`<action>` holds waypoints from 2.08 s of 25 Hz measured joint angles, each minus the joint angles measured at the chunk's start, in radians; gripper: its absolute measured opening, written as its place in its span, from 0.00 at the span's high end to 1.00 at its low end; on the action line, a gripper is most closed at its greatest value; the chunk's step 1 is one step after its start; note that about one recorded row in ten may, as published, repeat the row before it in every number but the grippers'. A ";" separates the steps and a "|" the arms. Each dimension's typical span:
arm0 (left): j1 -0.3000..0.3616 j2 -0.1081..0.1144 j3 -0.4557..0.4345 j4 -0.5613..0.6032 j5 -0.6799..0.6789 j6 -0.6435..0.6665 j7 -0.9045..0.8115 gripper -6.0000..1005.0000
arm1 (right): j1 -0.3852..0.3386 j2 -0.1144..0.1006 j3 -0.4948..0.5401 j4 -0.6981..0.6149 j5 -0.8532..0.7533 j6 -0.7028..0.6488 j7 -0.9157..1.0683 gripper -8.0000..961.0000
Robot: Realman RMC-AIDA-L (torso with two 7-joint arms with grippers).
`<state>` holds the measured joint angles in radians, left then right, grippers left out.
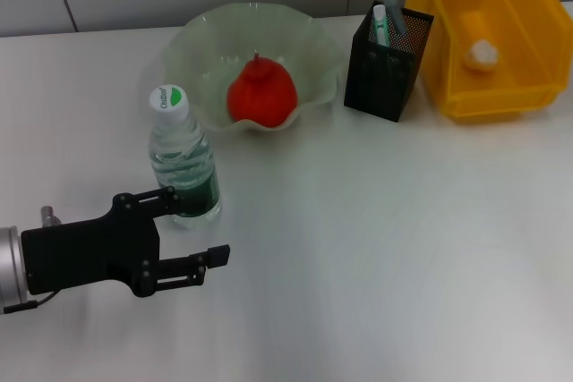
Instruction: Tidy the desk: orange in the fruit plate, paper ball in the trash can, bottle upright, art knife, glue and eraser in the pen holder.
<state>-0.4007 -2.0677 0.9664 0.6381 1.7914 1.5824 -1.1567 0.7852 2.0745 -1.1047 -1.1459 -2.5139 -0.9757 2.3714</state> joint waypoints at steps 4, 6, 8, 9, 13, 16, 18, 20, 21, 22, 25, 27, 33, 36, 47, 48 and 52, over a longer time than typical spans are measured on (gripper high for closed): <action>-0.001 0.000 0.000 0.000 -0.005 0.000 0.000 0.25 | -0.010 0.001 0.000 0.006 0.040 0.009 -0.027 0.84; -0.001 0.000 0.000 0.000 -0.006 0.000 0.000 0.25 | -0.015 0.001 0.000 0.008 0.057 0.009 -0.041 0.79; -0.002 0.000 0.000 0.000 -0.007 0.000 0.000 0.25 | -0.017 0.001 0.001 0.011 0.062 0.006 -0.046 0.69; -0.002 0.000 0.000 0.000 -0.007 0.000 0.000 0.25 | -0.017 0.001 0.003 0.012 0.062 0.004 -0.046 0.65; -0.003 0.000 0.000 0.000 -0.007 0.000 -0.005 0.25 | -0.028 0.001 0.011 0.004 0.062 -0.003 -0.047 0.48; -0.003 0.000 0.000 0.000 -0.009 0.003 -0.008 0.25 | -0.079 0.001 0.020 -0.083 0.083 -0.050 -0.047 0.39; 0.001 0.002 0.000 0.000 -0.019 0.010 -0.012 0.25 | -0.135 0.001 0.026 -0.173 0.120 -0.109 -0.045 0.35; 0.001 0.003 0.000 0.000 -0.021 0.018 -0.023 0.25 | -0.228 0.002 0.041 -0.294 0.199 -0.197 -0.045 0.32; 0.001 0.003 0.000 0.000 -0.021 0.018 -0.023 0.25 | -0.228 0.002 0.041 -0.294 0.199 -0.197 -0.045 0.31; 0.001 0.003 0.000 0.000 -0.021 0.021 -0.028 0.25 | -0.267 0.003 0.045 -0.334 0.238 -0.232 -0.053 0.29; 0.001 0.003 0.001 0.000 -0.021 0.039 -0.041 0.25 | -0.420 0.005 0.051 -0.445 0.401 -0.373 -0.135 0.25; 0.000 0.003 0.003 0.000 -0.021 0.040 -0.044 0.25 | -0.454 0.006 0.051 -0.457 0.440 -0.402 -0.169 0.22; -0.003 0.005 0.008 0.000 -0.017 0.062 -0.064 0.25 | -0.660 0.008 0.066 -0.380 0.730 -0.561 -0.485 0.22; -0.003 0.011 0.007 0.000 -0.015 0.082 -0.072 0.25 | -0.692 0.008 0.107 -0.282 0.769 -0.674 -0.611 0.22; -0.029 0.062 0.009 0.003 0.012 0.159 -0.145 0.25 | -0.686 0.002 0.217 0.021 0.689 -0.888 -0.918 0.22; -0.035 0.073 0.009 0.007 0.024 0.181 -0.167 0.25 | -0.681 0.003 0.217 0.031 0.672 -0.887 -0.922 0.22; -0.040 0.079 0.010 0.008 0.029 0.190 -0.177 0.25 | -0.658 0.005 0.214 0.071 0.634 -0.880 -0.930 0.22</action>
<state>-0.4403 -1.9891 0.9761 0.6465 1.8199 1.7724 -1.3339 0.1274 2.0795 -0.8907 -1.0749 -1.8795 -1.8558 1.4410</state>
